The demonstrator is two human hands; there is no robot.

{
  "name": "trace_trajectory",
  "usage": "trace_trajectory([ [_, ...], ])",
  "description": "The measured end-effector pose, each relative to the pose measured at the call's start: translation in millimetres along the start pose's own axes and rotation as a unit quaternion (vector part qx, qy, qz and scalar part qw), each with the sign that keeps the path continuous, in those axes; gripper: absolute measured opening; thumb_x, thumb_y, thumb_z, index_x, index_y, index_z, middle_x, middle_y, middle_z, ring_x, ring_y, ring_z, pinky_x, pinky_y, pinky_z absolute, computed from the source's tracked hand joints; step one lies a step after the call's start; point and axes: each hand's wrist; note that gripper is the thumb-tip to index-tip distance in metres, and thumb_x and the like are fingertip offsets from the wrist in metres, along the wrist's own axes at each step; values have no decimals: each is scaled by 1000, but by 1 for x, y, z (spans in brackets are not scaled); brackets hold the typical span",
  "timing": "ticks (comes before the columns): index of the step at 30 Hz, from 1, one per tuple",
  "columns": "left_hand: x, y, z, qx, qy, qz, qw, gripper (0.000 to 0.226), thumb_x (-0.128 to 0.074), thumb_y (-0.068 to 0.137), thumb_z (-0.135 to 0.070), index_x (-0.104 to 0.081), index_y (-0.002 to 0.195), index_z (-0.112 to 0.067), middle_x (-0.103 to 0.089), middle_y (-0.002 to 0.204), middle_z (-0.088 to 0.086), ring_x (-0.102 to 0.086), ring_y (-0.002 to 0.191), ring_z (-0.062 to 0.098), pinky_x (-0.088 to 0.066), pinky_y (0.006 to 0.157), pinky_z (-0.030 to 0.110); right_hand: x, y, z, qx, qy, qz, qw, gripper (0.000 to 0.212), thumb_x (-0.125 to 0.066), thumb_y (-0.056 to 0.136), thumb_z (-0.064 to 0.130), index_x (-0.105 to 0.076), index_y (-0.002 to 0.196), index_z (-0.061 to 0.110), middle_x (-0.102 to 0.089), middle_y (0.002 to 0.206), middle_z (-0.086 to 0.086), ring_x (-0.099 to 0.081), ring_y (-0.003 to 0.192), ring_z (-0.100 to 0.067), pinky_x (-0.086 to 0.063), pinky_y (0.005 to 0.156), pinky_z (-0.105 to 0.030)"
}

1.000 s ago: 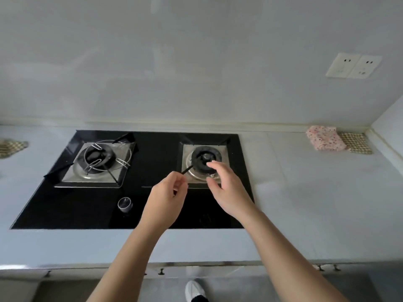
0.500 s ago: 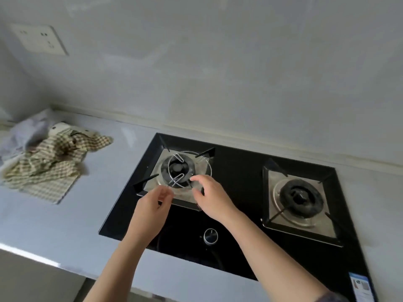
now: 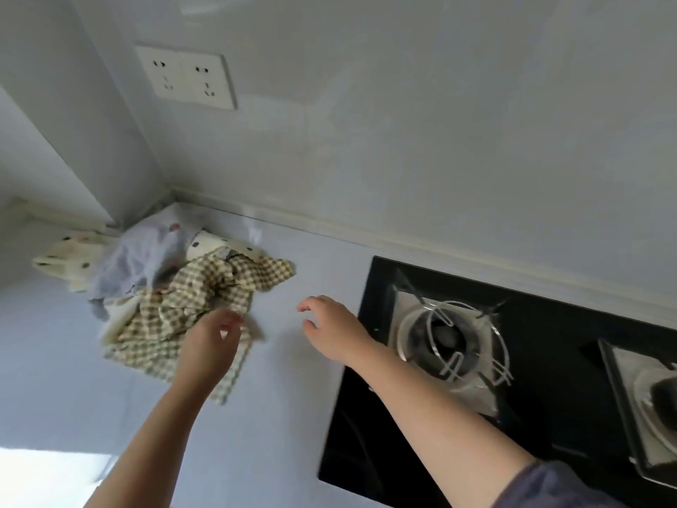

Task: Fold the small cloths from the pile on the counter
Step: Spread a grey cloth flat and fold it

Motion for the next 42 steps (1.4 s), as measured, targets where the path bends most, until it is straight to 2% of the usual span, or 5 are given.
trace_trajectory([
  [10,54,169,106,68,121,-32,990,41,-66,84,-20,-52,121,-9,-49,124,19,-46,113,39,-46,84,49,-69,142,120,-53,31,7,998,35,-46,98,22,-53,132,24,-55,135,3,-59,108,-18,-49,93,-36],
  [20,116,187,77,-15,-59,-169,984,41,-40,101,-32,-43,68,-8,-46,61,5,-42,57,22,-27,51,35,-58,139,138,-84,103,-38,990,33,-47,100,14,-55,132,15,-56,136,0,-53,124,-15,-42,100,-23],
  [27,141,154,25,-141,-278,43,949,44,-42,102,-30,-44,63,-8,-41,60,1,-38,54,0,-33,55,22,-50,107,152,-52,223,-134,964,43,-58,93,12,-49,135,20,-59,122,8,-57,112,-4,-47,99,-23],
  [33,128,124,4,-112,-354,269,889,52,-41,101,-36,-66,83,6,-65,73,26,-60,63,30,-47,54,33,-43,78,154,24,291,-204,934,34,-56,92,4,-59,110,33,-64,105,18,-59,98,12,-45,86,-12],
  [42,100,123,17,-49,-251,204,945,66,-46,91,-56,-64,77,6,-62,66,9,-58,59,17,-46,63,30,1,49,85,-19,122,-220,968,34,-49,101,21,-55,74,2,-46,63,-1,-39,57,-6,-31,60,-25],
])
Point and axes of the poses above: each hand's wrist, its own y-axis towards the middle knuckle, its own x-axis out of the back of the hand, z = x × y
